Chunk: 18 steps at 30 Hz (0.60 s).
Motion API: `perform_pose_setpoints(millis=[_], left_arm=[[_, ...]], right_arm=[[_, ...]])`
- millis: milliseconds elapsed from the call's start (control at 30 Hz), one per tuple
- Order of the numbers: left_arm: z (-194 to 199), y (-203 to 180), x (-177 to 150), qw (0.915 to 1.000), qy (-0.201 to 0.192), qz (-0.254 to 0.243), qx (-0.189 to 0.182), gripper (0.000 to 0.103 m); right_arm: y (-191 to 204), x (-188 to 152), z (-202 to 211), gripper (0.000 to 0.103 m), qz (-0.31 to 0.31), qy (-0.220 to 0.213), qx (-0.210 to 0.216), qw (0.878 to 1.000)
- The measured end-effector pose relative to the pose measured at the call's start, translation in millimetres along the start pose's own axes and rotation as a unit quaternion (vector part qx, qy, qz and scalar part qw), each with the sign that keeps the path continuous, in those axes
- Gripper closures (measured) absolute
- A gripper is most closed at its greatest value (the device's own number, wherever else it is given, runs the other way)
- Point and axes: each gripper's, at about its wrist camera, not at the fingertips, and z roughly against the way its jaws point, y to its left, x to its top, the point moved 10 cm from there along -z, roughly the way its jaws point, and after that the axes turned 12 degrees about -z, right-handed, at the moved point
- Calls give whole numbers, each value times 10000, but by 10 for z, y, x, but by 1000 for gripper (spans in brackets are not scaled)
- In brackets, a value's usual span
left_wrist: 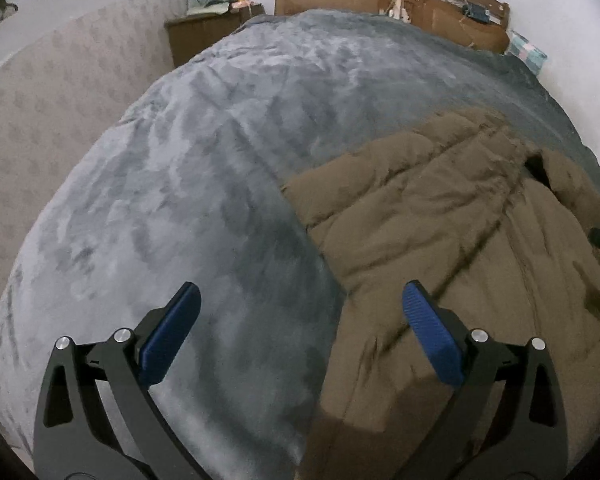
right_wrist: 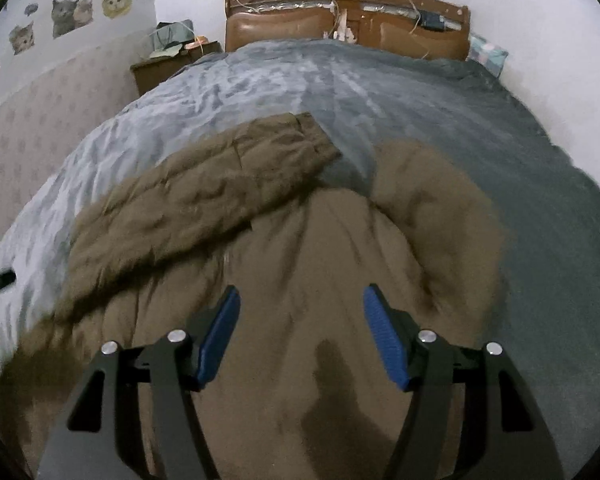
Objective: Fold large clothes
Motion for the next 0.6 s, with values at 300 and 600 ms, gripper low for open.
perform_pose_setpoints(millis=[300,600], left_arm=[[-555,108,330,9997,143,-98,179,3],[-806,156,268,9987,464,-27,184,3]], right_arm=[[194,607,-1139,35,-470,213,72,9986],[406,720,-1705,73,-503,372,423,9971]])
